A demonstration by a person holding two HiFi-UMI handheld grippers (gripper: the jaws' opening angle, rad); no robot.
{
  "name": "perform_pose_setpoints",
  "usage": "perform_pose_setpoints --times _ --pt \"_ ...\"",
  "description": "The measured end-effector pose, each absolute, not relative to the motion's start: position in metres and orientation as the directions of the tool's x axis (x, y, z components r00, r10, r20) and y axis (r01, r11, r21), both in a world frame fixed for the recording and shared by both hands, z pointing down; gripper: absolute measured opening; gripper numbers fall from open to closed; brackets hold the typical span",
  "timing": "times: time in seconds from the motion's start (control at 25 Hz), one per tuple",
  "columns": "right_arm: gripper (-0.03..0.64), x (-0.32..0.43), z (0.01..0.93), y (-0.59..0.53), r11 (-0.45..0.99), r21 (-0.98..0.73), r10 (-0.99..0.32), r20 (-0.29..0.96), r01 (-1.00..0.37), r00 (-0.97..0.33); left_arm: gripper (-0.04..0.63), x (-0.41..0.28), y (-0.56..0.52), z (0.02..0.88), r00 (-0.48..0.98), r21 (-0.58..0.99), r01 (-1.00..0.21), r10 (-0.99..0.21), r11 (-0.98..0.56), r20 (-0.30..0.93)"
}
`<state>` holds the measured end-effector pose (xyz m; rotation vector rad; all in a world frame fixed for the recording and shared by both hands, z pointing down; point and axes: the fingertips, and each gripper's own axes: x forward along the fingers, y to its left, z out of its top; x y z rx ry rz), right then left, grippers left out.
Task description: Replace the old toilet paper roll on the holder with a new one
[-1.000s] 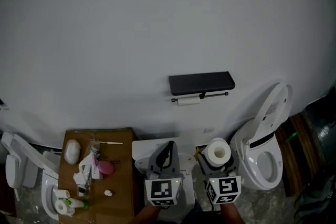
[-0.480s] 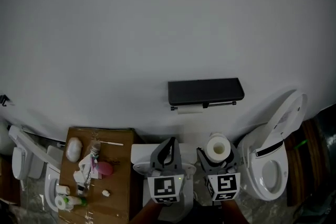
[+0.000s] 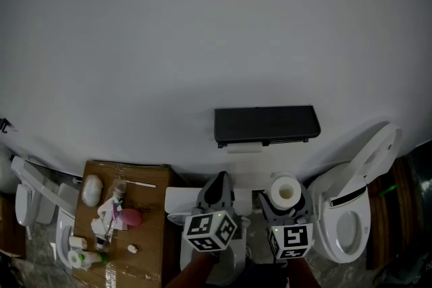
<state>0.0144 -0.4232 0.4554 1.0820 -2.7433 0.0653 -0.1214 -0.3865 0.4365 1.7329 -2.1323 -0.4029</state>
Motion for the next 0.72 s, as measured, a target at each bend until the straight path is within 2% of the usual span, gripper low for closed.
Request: perform_pose_setpoints --times 0.32,0.44,0.56,0.72 --pt "0.416 0.015 0.468 -0.443 0.731 0.04 -0.672 0.22 -0.681 -0.708 0.026 -0.132 -0.415 0.462 -0.142 0.716 -0.679 -0.986 0.162 0.089" --pt "0.416 0.017 0.471 -0.45 0.727 0.03 -0.674 0.226 -0.686 -0.703 0.131 -0.131 -0.425 0.462 -0.12 0.764 -0.635 -0.991 0.119 0.055" --pt "0.417 0.019 0.474 -0.458 0.721 0.018 -0.677 0.23 -0.693 -0.699 0.189 -0.132 -0.436 0.464 -0.11 0.813 -0.577 -0.994 0.085 0.026" --pt "0.417 0.021 0.478 -0.469 0.717 0.022 -0.68 0.243 -0.697 -0.692 0.225 -0.134 -0.454 0.465 -0.103 0.87 -0.492 -0.995 0.042 -0.01"
